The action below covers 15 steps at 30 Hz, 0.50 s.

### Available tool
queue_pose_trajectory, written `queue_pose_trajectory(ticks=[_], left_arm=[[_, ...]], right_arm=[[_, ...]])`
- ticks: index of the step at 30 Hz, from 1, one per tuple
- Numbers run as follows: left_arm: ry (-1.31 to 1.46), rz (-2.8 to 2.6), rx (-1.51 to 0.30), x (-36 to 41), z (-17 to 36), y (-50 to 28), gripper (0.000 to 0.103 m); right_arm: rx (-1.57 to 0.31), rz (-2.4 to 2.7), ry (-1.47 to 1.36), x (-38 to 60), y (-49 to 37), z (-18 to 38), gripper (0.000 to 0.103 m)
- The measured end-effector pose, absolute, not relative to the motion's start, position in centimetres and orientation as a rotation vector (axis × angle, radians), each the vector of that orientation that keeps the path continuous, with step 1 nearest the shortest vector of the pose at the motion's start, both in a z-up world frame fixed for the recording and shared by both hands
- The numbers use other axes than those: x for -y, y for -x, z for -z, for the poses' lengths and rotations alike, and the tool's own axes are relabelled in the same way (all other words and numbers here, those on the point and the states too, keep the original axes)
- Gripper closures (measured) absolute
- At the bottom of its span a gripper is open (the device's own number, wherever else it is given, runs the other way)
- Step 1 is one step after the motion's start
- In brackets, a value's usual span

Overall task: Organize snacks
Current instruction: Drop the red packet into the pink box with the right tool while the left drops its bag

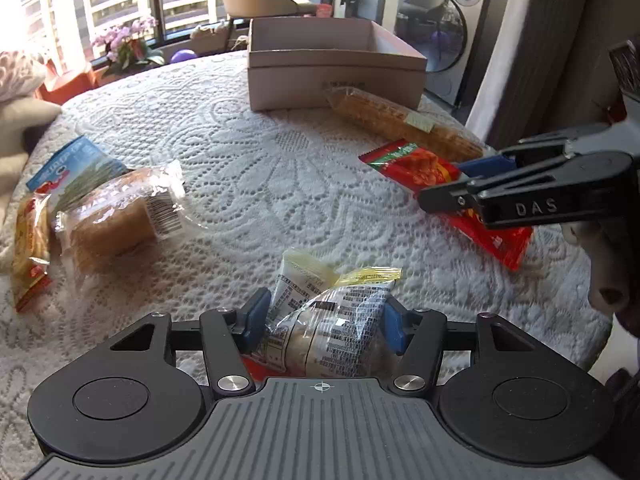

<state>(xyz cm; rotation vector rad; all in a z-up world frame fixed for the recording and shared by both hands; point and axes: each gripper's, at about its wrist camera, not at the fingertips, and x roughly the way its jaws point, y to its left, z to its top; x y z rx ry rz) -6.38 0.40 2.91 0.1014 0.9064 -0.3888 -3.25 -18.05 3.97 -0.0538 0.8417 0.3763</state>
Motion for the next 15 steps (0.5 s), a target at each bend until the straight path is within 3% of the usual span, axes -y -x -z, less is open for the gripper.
queue_pose_trajectory(ticks=[3, 8, 15], left_arm=[[0.005, 0.401, -0.936, -0.1, -3.5, 5.0, 0.044], [-0.045, 0.359, -0.874, 2.4, -4.2, 3.5, 0.044], [-0.091, 0.351, -0.863, 4.3, -3.8, 1.5, 0.044]], right_arm=[[-0.797, -0.379, 0.022, 19.2, 4.2, -5.3, 0.058], [-0.709, -0.400, 0.005, 20.9, 5.8, -7.0, 0.058], [-0.752, -0.363, -0.010, 22.4, 6.2, -5.6, 0.058]])
